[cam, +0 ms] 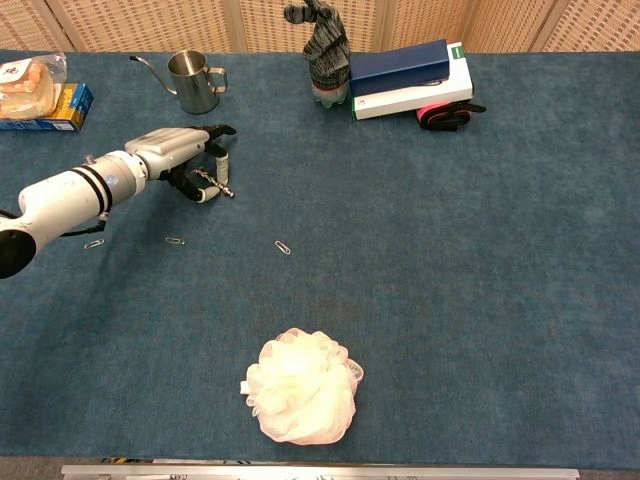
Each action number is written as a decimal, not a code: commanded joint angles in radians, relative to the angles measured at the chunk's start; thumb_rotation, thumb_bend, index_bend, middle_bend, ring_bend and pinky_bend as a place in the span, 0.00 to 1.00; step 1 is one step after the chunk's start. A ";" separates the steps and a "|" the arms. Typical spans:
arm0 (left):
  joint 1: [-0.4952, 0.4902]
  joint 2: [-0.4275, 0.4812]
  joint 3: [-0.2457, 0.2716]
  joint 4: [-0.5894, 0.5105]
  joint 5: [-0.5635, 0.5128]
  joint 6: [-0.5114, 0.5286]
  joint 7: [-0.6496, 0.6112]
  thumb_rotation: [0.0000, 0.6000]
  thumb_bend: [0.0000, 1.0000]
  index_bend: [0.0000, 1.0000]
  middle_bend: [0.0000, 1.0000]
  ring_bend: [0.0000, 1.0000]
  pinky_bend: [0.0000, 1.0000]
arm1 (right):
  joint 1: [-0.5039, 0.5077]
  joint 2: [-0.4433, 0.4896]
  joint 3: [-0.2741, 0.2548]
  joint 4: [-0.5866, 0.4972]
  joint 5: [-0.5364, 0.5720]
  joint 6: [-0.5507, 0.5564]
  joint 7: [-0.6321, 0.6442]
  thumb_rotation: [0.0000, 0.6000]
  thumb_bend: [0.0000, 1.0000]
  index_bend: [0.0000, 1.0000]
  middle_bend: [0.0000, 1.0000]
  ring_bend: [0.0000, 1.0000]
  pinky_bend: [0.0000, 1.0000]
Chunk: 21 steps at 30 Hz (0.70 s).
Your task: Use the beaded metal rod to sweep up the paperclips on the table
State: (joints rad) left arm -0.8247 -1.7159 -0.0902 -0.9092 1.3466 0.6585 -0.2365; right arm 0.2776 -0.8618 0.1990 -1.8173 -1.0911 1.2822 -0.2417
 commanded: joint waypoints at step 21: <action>0.039 0.111 -0.017 -0.173 -0.045 0.020 0.000 1.00 0.42 0.52 0.00 0.00 0.00 | -0.007 0.009 -0.001 -0.006 -0.012 0.009 0.012 1.00 0.00 0.13 0.04 0.00 0.06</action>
State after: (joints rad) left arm -0.7938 -1.6266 -0.1027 -1.0564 1.3152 0.6815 -0.2339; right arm 0.2707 -0.8528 0.1978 -1.8233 -1.1032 1.2912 -0.2300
